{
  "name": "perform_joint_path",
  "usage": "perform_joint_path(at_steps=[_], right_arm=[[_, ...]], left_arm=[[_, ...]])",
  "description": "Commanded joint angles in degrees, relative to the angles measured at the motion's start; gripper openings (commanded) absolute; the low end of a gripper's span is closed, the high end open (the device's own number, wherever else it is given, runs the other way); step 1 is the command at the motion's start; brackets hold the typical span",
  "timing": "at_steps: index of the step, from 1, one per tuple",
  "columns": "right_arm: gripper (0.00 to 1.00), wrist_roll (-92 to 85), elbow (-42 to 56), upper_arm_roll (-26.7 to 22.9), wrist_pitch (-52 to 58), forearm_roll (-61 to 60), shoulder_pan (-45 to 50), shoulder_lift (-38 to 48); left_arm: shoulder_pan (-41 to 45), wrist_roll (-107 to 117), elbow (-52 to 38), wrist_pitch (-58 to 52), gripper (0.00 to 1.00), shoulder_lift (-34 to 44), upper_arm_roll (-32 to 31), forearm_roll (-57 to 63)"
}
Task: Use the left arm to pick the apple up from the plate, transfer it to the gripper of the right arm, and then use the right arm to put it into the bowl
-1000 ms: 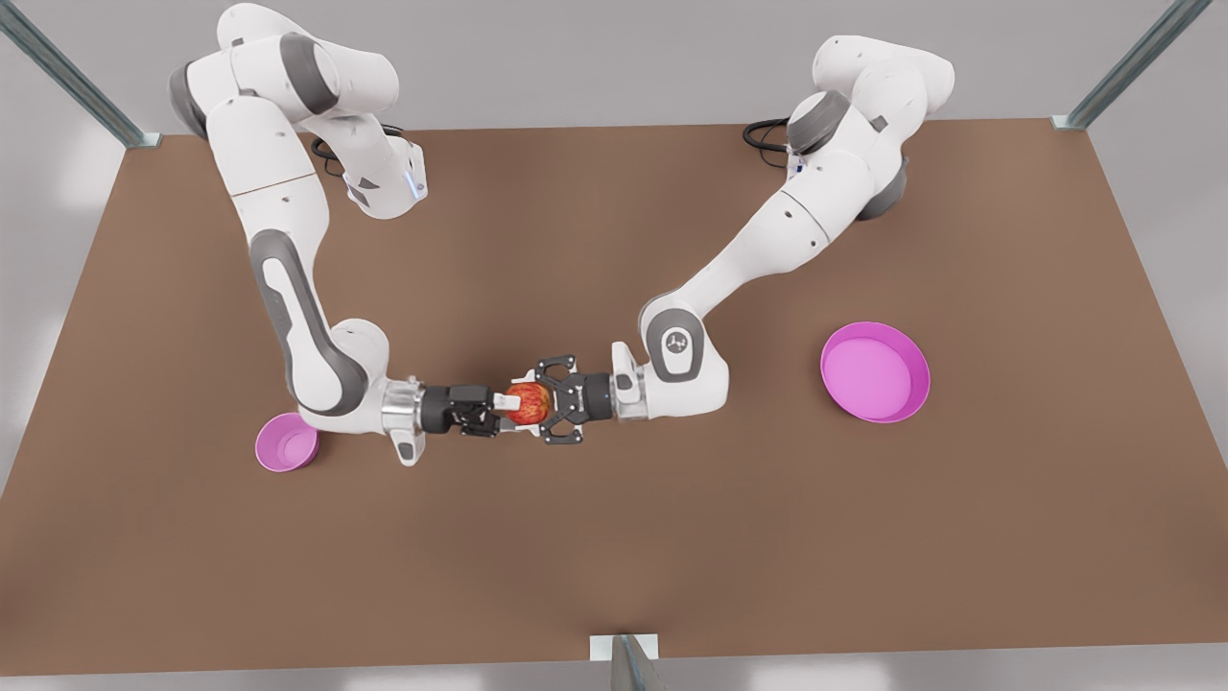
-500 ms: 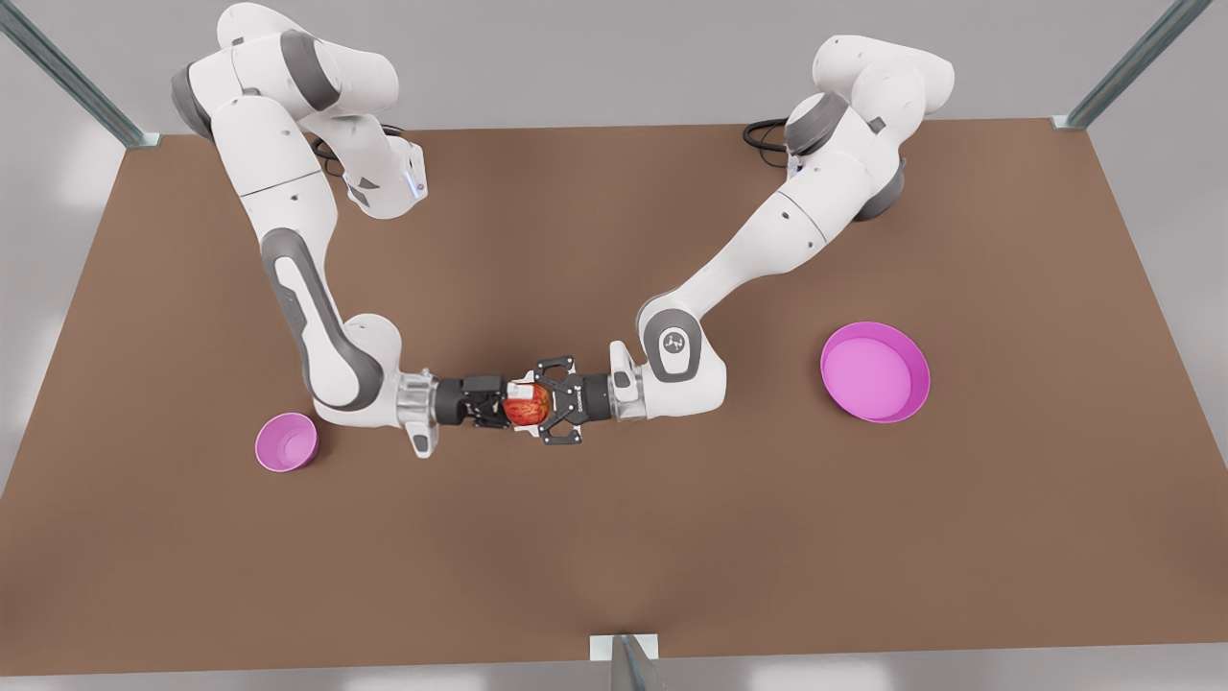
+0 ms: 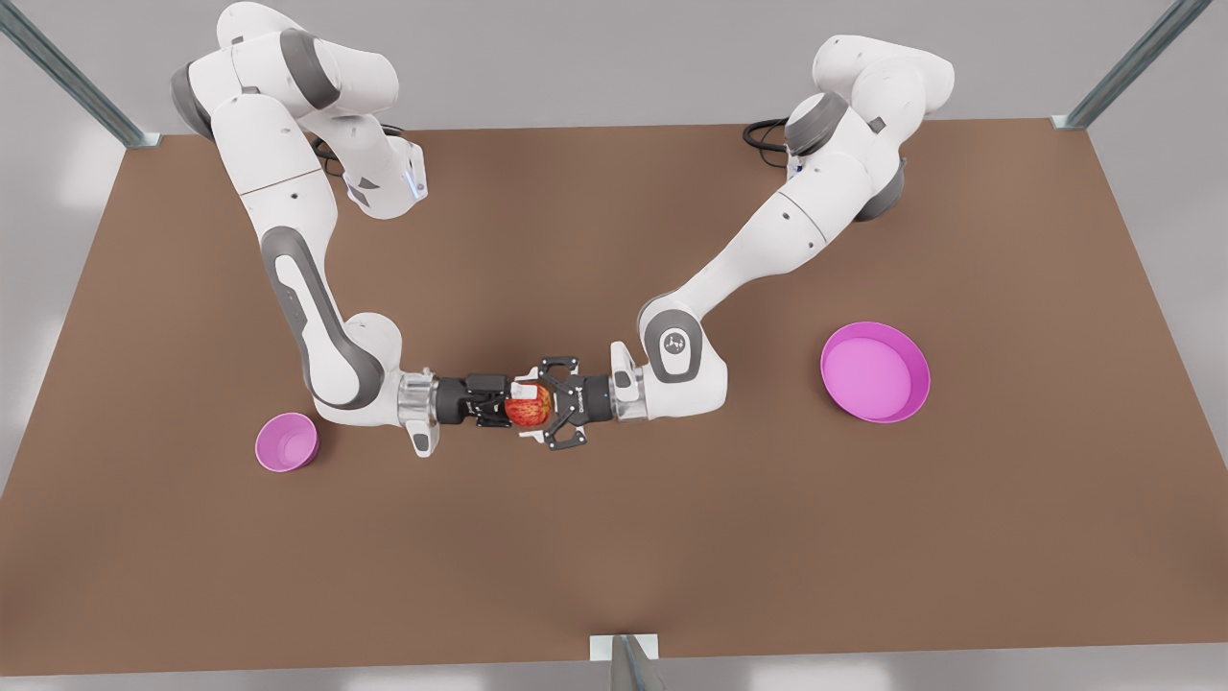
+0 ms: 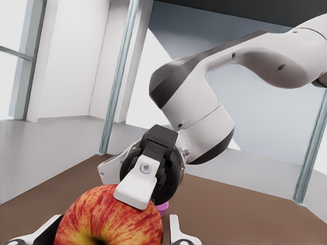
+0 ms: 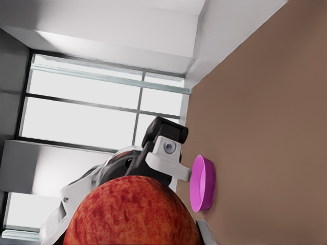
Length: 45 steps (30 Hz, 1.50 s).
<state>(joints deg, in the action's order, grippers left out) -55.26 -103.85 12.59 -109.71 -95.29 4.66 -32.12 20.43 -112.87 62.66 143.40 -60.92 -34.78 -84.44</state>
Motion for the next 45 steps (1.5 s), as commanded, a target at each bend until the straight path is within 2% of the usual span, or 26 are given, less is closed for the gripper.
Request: perform_joint_path(at_steps=[1, 7, 9, 10, 11, 12, 14, 16, 17, 18, 20, 21, 22, 23, 24, 25, 26, 30, 35, 37, 39, 45], right_arm=[[0.76, -0.55, -0.04, -0.02, 0.11, 0.11, 0.0, 0.04], [0.76, -0.55, 0.05, -0.02, 0.37, 0.28, -0.26, 0.04], [0.76, -0.55, 0.05, -0.02, 0.46, 0.46, -0.26, 0.04], [0.76, -0.55, 0.05, -0.02, 0.55, 0.46, -0.79, -0.05], [0.76, -0.55, 0.05, -0.02, 0.81, 0.72, -1.32, 0.04], [0.76, -0.55, 0.05, -0.02, 0.99, 0.72, -1.58, 0.04], [0.76, 1.47, 0.4, -0.02, 3.09, 3.97, -3.86, -0.05], [0.77, 3.05, 0.84, -0.11, 6.79, 7.84, -7.73, -0.13], [0.77, 4.63, 1.98, -0.19, 9.33, 11.61, -10.54, -0.31], [0.77, 4.9, 2.51, -0.37, 11.97, 13.81, -12.65, -0.4], [0.78, 6.48, 5.5, -0.72, 17.07, 20.32, -17.75, -1.45], [0.78, 6.74, 7.43, -0.72, 19.18, 22.43, -19.51, -3.03], [0.78, 7.8, 9.8, -0.81, 21.02, 25.15, -21.35, -4.53], [0.78, 7.8, 11.74, -0.81, 22.7, 27.17, -22.76, -5.93], [0.78, 7.89, 12.27, -0.81, 23.49, 27.97, -23.9, -6.46], [0.78, 7.89, 14.02, -1.07, 24.89, 29.63, -25.31, -7.6], [0.78, 8.24, 16.66, -1.51, 27.44, 31.13, -26.19, -9.45], [0.78, 8.24, 23.96, -7.4, 36.32, 35.0, -26.89, -13.67], [0.79, 7.89, 32.66, -15.22, 43.97, 36.93, -27.16, -18.06], [0.79, 6.05, 36.0, -15.66, 43.88, 39.56, -28.12, -20.26], [0.79, 4.81, 36.44, -17.24, 43.53, 40.36, -28.12, -20.52], [0.79, 1.56, 36.7, -17.33, 37.9, 45.54, -28.04, -20.52]], left_arm=[[-0.12, -0.95, 0.18, -0.05, 1.0, 0.1, -0.03, -0.03], [-2.32, -1.39, 3.78, -0.22, 1.0, 0.1, 0.41, 1.03], [-6.88, -1.04, 8.69, -1.79, 1.0, 1.5, 0.5, 2.43], [-14.88, 3.6, 14.41, -8.47, 1.0, 3.52, 0.59, 13.84], [-23.05, 20.29, 15.3, -19.45, 1.0, 4.67, 0.5, 34.3], [-28.94, 30.85, 15.12, -28.24, 1.0, 6.77, 0.15, 48.47], [-35.28, 44.65, 14.77, -40.02, 1.0, 16.18, 0.32, 69.66], [-42.04, 63.28, 13.37, -52.6, 1.0, 23.38, 0.32, 78.63], [-42.93, 73.48, 13.36, -55.67, 1.0, 30.32, 0.41, 83.98], [-43.01, 81.74, 13.28, -61.12, 1.0, 34.11, 0.24, 90.23], [-43.01, 112.23, 11.08, -65.26, 1.0, 40.7, 2.08, 90.85], [-42.23, 118.05, 10.55, -65.0, 1.0, 43.68, 4.18, 90.41], [-27.48, 117.97, 12.65, -63.42, 1.0, 49.22, 23.58, 87.0], [-17.63, 117.62, 21.43, -56.22, 1.0, 55.72, 35.73, 82.86], [-17.17, 116.91, 26.64, -52.87, 1.0, 58.9, 36.18, 82.85], [-19.9, 115.77, 26.37, -52.69, 1.0, 58.81, 33.11, 82.94], [-19.9, 114.36, 24.36, -53.13, 1.0, 58.11, 32.93, 82.94], [-20.16, 114.98, 22.15, -53.57, 1.0, 54.24, 33.2, 83.38], [-20.69, 114.45, 21.8, -55.5, 1.0, 54.15, 33.55, 83.03], [-20.52, 114.45, 21.8, -55.59, 1.0, 54.15, 33.46, 82.94], [-20.51, 114.45, 21.8, -55.59, 1.0, 54.15, 33.46, 83.03], [-20.43, 114.36, 21.63, -56.21, 1.0, 54.24, 33.46, 83.03]])
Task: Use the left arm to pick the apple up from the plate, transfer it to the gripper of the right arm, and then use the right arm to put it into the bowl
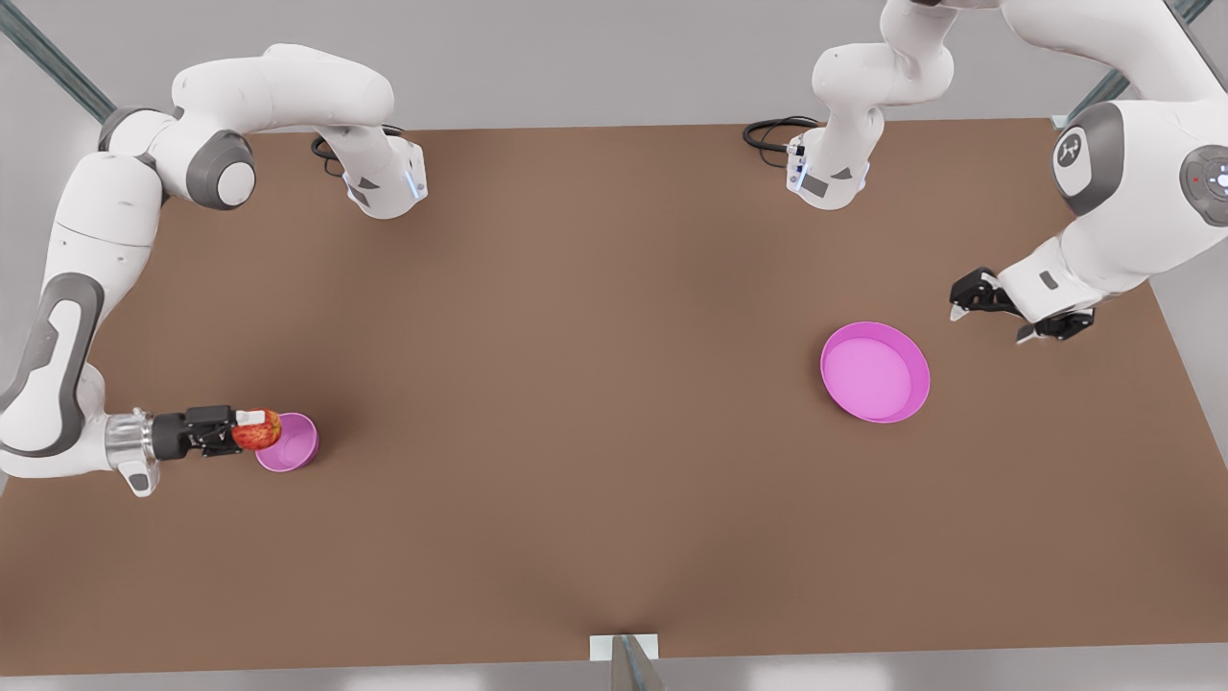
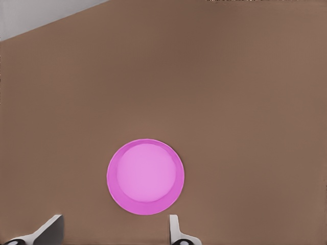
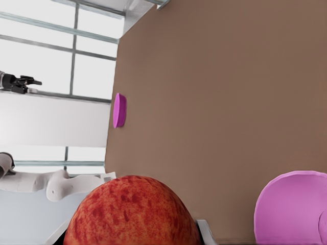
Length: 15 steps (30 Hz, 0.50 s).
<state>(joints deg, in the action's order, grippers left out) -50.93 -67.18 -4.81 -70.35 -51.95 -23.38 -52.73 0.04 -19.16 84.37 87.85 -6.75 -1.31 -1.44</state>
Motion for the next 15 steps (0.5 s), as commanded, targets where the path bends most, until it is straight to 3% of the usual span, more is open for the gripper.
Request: perform_joint_path(at_steps=[1, 15], right_arm=[[0.79, -2.77, 0.03, -0.03, -2.94, 2.81, 0.0, 0.08], [0.78, -2.95, 1.53, 0.68, -21.4, 16.79, 2.37, 0.26]], left_arm=[[-0.04, 20.65, -0.08, -0.66, 1.0, 0.07, -0.01, 0.04], [-0.13, 20.56, -0.08, -0.66, 1.0, 0.07, -0.01, 0.04]])
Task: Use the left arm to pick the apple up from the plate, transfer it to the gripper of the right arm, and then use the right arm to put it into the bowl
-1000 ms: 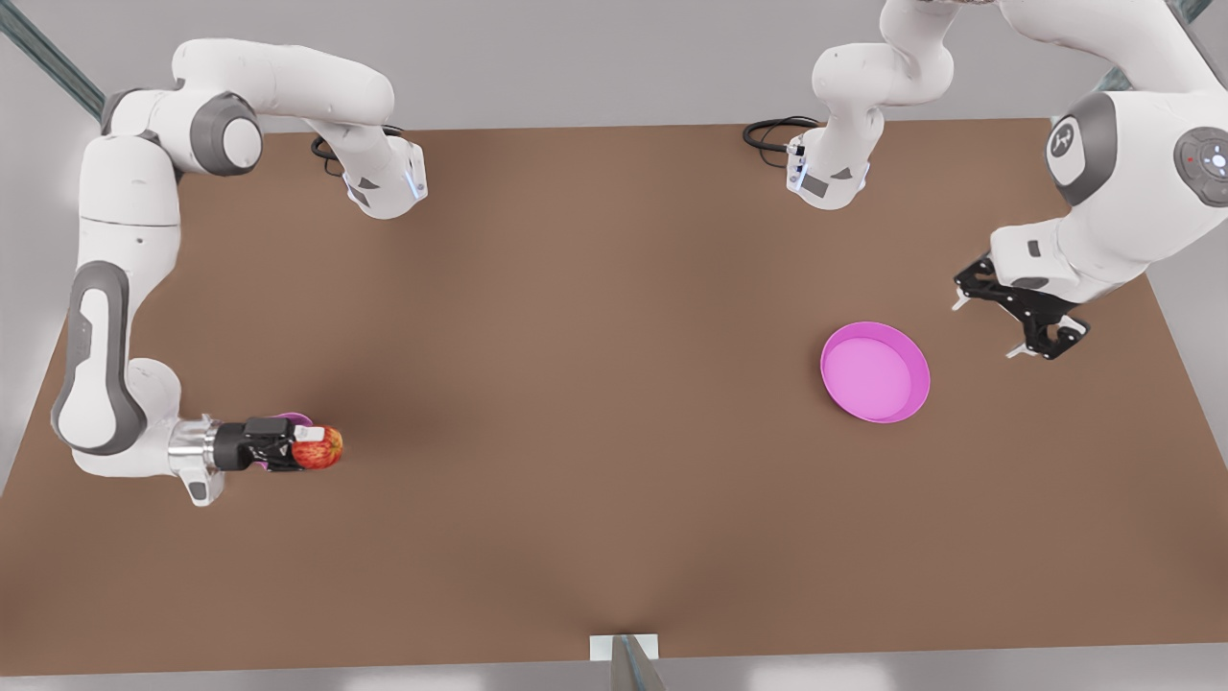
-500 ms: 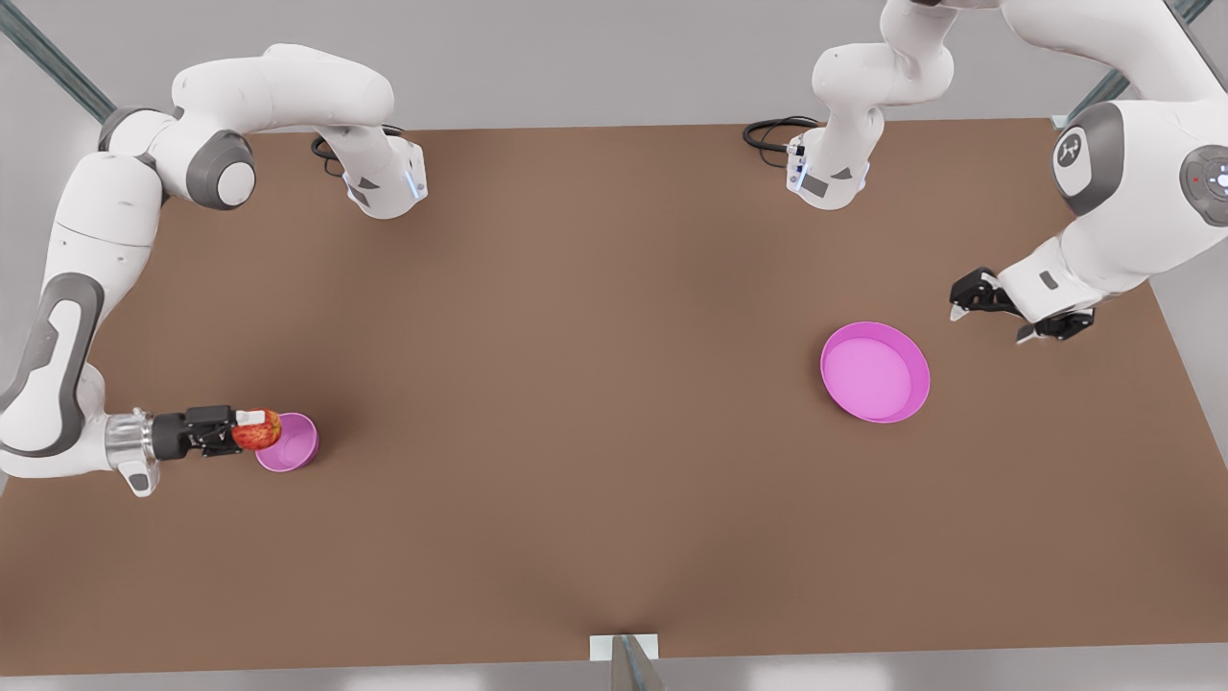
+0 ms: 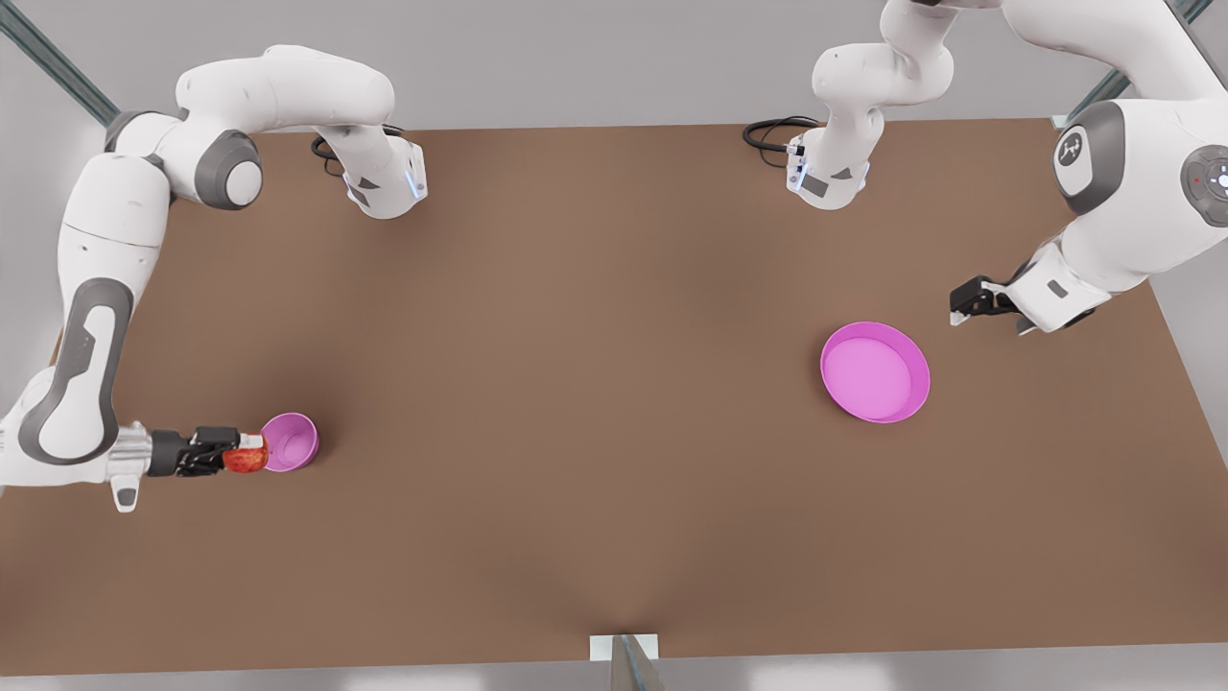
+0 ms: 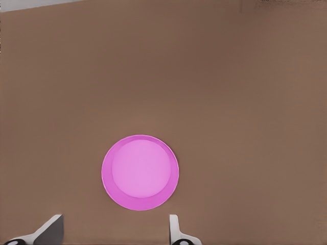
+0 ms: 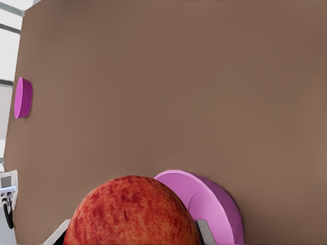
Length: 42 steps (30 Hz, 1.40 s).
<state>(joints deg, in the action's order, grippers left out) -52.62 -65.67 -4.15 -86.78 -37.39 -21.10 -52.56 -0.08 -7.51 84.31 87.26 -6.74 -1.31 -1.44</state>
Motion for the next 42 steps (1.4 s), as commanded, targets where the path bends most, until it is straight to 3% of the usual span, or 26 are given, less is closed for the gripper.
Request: perform_joint_path(at_steps=[1, 28, 42], right_arm=[[0.78, -1.26, 0.02, 0.02, -5.07, 2.23, 0.45, 0.09], [0.78, -8.37, -2.27, 1.25, -1.99, 13.83, 2.56, 1.23], [0.79, -9.61, -2.35, 7.84, -3.31, 24.64, 2.38, 1.59]], left_arm=[[-0.01, 8.92, -0.03, -0.07, 1.0, 0.06, -0.01, 0.03], [0.26, 9.01, -0.03, 0.02, 1.0, -0.12, -0.1, -0.06], [0.34, 9.01, -0.03, 0.02, 1.0, -0.29, -0.1, -0.06]])
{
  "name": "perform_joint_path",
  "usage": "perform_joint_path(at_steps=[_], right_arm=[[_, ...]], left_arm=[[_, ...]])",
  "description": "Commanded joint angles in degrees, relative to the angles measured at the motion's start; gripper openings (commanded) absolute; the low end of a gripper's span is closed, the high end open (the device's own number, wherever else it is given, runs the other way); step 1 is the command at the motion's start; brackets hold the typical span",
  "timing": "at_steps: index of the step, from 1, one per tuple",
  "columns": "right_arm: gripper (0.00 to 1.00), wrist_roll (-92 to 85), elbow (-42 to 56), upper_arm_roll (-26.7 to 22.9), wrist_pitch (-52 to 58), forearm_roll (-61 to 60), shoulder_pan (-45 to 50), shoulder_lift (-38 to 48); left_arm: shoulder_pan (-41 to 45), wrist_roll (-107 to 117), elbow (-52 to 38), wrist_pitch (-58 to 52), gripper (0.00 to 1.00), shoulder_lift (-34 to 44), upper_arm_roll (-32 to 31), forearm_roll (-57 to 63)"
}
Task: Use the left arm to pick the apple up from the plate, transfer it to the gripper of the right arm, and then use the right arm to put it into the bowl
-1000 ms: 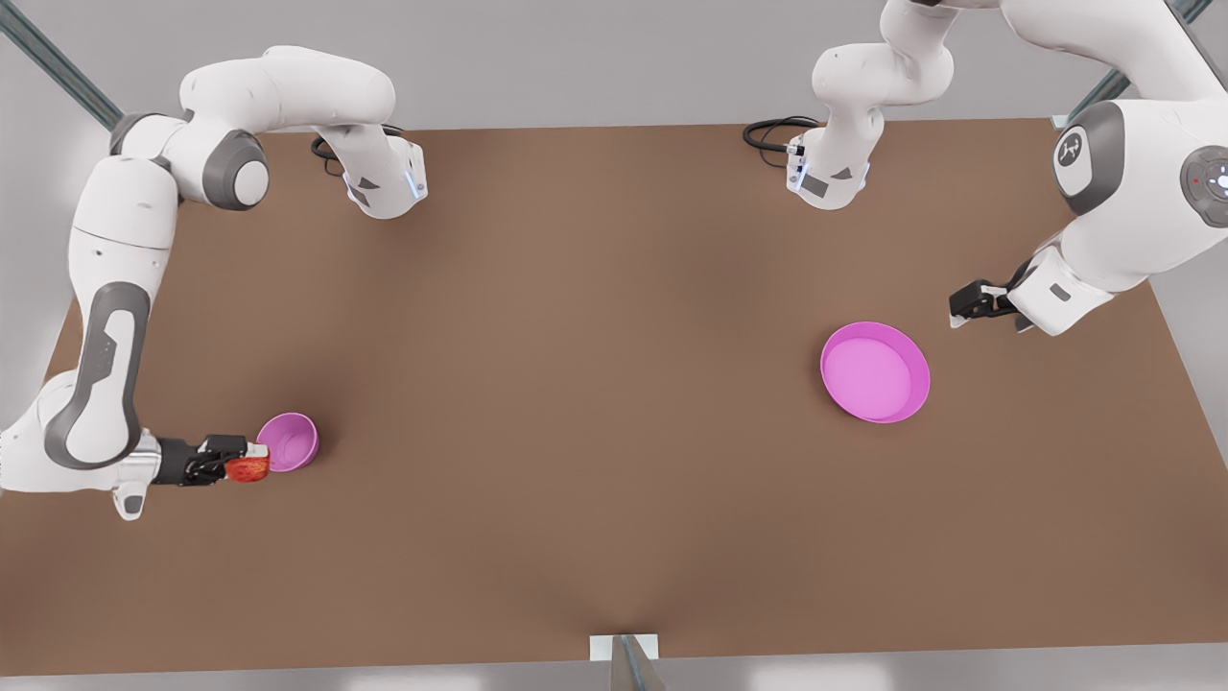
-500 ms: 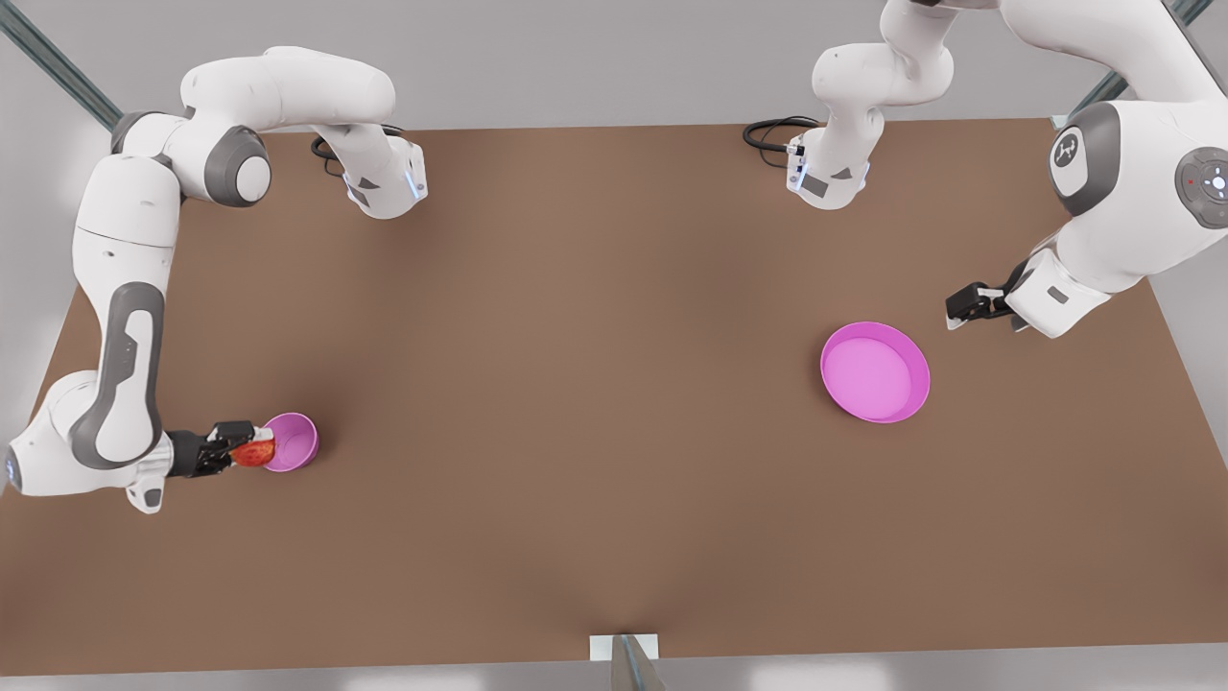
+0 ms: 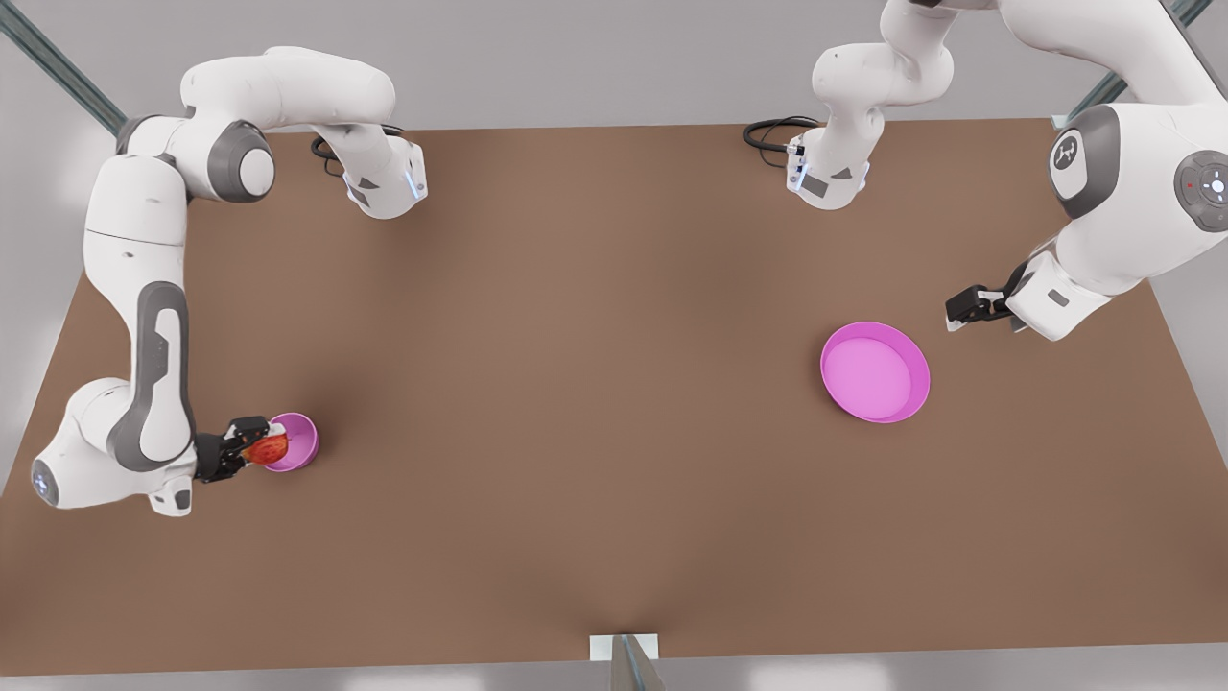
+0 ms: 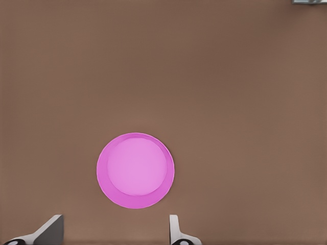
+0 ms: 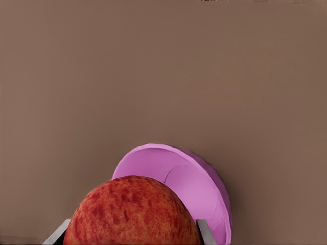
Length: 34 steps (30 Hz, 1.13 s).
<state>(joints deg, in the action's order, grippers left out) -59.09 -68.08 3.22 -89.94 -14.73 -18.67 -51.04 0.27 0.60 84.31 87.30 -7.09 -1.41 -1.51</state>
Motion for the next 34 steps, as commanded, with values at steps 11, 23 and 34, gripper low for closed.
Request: perform_joint_path(at_steps=[11, 23, 34], right_arm=[[1.0, -2.79, -0.65, 0.56, -0.15, 1.9, -0.14, 0.68], [0.97, 55.4, -11.19, 4.52, 4.6, 16.75, 13.48, 38.46], [1.0, 64.01, -12.08, -3.57, 2.67, 16.4, 20.34, 39.7]], left_arm=[[0.0, 0.9, -0.03, -0.02, 1.0, 0.06, 0.0, 0.02], [0.17, -3.85, -1.79, 0.77, 1.0, -0.91, -0.18, 0.19], [0.7, -3.59, -3.02, 0.77, 1.0, -1.7, -0.18, 0.63]])
